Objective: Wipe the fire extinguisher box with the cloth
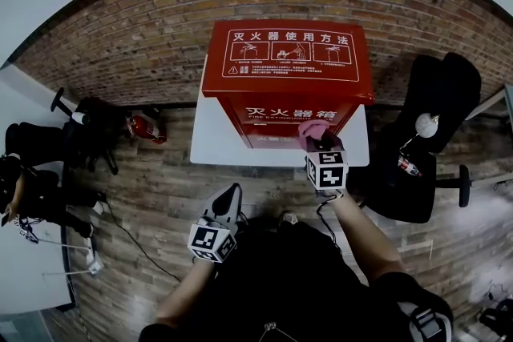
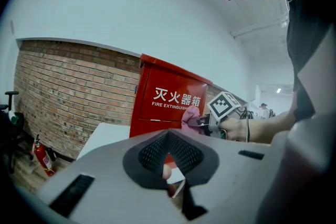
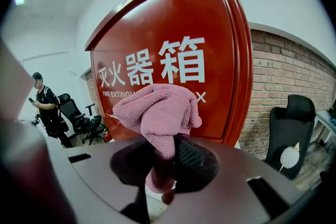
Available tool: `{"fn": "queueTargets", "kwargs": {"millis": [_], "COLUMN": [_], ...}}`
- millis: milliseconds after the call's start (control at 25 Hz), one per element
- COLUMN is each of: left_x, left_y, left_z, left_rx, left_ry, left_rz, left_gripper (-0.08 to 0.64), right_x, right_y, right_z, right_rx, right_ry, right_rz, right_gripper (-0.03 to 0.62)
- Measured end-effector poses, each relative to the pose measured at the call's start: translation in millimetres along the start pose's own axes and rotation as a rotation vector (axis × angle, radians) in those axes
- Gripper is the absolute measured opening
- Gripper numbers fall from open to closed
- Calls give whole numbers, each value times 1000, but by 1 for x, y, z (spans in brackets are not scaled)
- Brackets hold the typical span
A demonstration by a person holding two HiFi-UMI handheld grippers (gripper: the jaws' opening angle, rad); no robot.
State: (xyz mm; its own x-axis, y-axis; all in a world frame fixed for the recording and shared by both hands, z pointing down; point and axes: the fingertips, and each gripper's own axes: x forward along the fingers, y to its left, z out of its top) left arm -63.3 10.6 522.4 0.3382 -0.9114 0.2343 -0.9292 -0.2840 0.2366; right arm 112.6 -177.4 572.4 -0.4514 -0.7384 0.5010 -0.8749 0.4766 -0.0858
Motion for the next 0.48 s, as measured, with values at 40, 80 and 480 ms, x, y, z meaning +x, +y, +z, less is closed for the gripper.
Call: {"fn": "queueTargets", "kwargs": {"millis": [40,80,480], "left_x": [0,0,0], "left_y": [0,0,3], "left_z": [0,1,-2], "left_rx": [-2,-4,-13], "left_ry": [-1,-3,-2], "left_rz": [0,0,-2], "left_gripper": [23,23,23], "right_x": [-2,-4,-19], "right_y": [1,1,4], "right_z": [4,7,33], "right_rx": [-6,-12,-24], "right_ry": [-5,-9,-40], "right_rz": [-5,-10,-26], "right_gripper": [89,88,89]}}
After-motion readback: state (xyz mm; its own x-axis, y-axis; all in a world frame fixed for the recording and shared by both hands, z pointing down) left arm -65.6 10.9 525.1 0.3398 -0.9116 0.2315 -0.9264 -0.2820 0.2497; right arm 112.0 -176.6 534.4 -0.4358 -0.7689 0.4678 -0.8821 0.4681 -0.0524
